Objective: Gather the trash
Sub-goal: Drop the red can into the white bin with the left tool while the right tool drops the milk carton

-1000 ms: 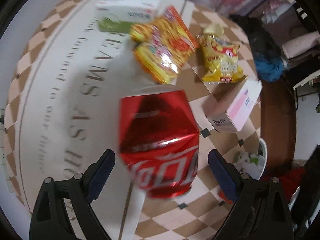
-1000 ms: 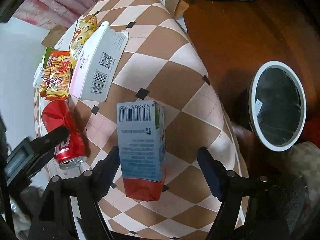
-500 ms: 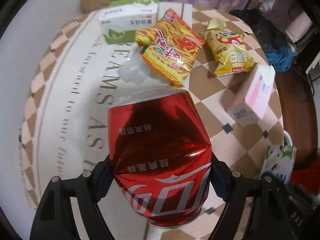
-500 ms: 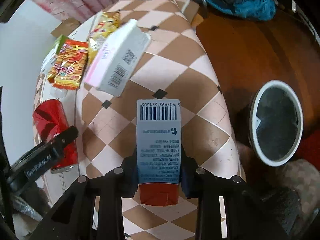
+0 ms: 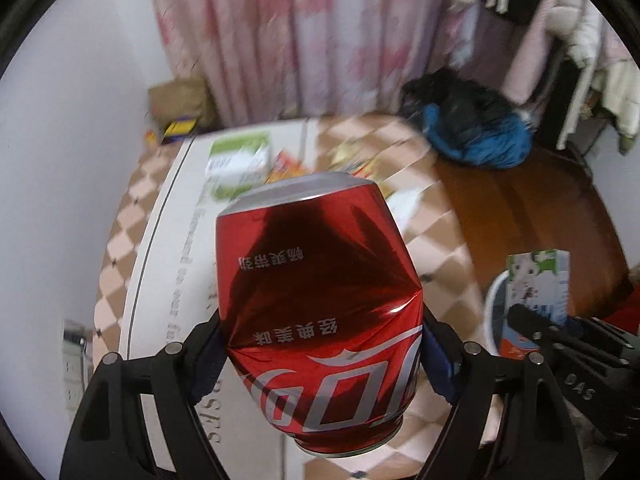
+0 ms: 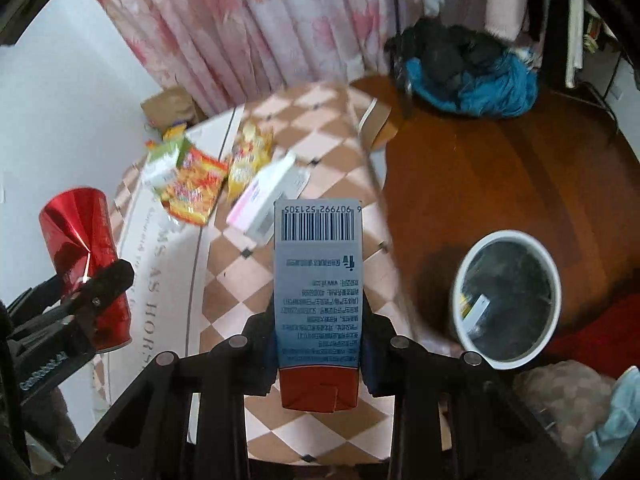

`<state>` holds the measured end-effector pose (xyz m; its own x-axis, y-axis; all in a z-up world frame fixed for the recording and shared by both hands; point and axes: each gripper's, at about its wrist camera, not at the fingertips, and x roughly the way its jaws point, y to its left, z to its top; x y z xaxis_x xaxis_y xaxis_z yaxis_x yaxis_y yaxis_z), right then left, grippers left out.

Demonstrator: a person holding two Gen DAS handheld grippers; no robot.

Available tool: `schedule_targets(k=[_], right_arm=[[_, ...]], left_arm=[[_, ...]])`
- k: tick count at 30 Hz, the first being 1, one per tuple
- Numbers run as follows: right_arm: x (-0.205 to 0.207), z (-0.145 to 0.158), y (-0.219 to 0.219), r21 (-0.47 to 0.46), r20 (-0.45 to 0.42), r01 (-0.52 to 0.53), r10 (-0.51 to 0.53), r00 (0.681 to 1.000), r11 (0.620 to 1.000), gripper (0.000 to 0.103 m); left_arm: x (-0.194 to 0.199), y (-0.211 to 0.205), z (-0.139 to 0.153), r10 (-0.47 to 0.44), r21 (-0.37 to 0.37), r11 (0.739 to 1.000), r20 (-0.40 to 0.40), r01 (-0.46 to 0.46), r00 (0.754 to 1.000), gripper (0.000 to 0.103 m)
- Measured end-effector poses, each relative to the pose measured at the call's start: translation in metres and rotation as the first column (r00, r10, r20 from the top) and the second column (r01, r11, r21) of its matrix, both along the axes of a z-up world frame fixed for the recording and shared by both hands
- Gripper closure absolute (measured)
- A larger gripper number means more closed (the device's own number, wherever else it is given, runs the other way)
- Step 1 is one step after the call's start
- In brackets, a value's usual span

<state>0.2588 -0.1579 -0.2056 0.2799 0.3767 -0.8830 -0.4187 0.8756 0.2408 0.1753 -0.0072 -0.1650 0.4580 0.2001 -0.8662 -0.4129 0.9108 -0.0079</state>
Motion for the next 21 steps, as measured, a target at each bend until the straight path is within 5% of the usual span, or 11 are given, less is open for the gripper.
schedule_targets(k=[10,15,21], right_arm=[[0.026,0.036,-0.119,0.043,0.051,0.15,-0.152,0.987,0.988,0.07],[0.049,0.013,-0.184,0.012,0.011,0.241,-0.241,0.97,0.97,0.07],[0.081,-0.045,-0.259,-0.046,-0.087,0.331,-0.334,0.939,0.943,0.07]], left_arm=[[0.05,-0.086,0.049,-0.201,-0.013,0.979,0.13,0.204,0.971,0.022],[0.088,-0.135,0.038,-0.289,-0.058,0.953,0.118,0.297,0.95,0.022],[0.144,-0.199,-0.01,-0.39,-0.199,0.898,0.051,0.392,0.919,0.022]])
